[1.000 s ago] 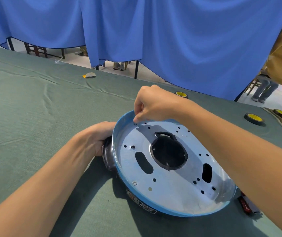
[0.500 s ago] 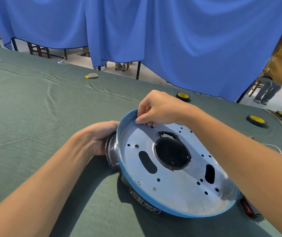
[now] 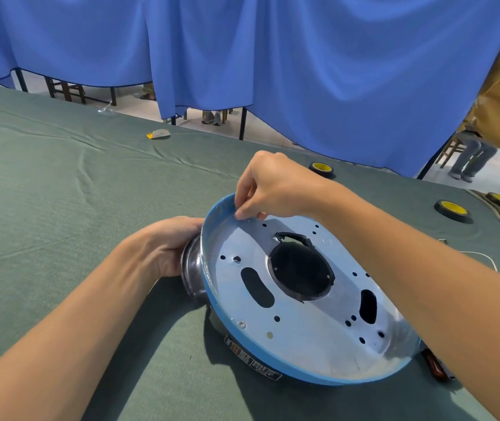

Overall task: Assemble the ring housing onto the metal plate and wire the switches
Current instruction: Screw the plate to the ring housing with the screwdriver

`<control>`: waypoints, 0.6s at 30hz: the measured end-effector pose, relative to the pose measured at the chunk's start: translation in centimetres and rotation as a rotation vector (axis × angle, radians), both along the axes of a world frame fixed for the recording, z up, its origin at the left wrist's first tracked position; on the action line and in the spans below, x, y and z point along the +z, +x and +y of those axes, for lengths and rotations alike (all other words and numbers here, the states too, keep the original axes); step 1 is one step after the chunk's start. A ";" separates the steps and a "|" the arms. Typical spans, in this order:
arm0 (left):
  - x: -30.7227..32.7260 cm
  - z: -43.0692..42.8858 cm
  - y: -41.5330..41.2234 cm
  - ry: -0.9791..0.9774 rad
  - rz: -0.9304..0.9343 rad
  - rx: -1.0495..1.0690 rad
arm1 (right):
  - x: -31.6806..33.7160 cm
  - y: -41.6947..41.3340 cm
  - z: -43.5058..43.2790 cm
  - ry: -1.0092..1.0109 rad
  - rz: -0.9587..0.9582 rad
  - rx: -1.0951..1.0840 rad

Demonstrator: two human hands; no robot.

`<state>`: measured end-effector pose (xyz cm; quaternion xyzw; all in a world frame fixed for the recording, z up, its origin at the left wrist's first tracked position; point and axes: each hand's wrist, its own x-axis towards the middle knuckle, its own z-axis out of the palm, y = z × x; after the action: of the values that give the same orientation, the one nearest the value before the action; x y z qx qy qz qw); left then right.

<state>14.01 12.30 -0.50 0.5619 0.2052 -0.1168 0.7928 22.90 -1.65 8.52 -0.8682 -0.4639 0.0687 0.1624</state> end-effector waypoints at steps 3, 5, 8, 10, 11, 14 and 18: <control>0.1 -0.2 -0.1 0.003 0.000 0.019 | -0.7 0.2 0.3 0.010 0.048 -0.015; 0.2 -0.3 -0.3 0.014 0.003 0.024 | -1.0 0.3 0.1 0.025 0.089 -0.023; 0.5 -0.4 -0.4 0.009 0.021 0.044 | -0.8 0.2 -0.5 0.022 0.088 -0.005; 0.5 -0.6 -0.3 -0.016 0.011 0.046 | -0.4 -0.1 -1.1 0.010 -0.006 0.001; 0.6 -0.8 -0.3 -0.031 0.006 0.048 | -0.3 -0.3 -1.3 0.020 -0.087 -0.014; 0.7 -1.2 -0.4 -0.099 0.002 0.066 | 0.0 -1.7 -1.7 0.143 -0.126 -0.132; 0.9 -1.7 -0.6 -0.139 0.015 0.099 | -0.7 -4.4 -0.8 0.091 -0.107 -0.228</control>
<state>13.38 10.57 0.37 0.4938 0.2301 -0.0958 0.8331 18.48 -2.46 7.87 -0.9094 -0.3729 -0.0178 0.1832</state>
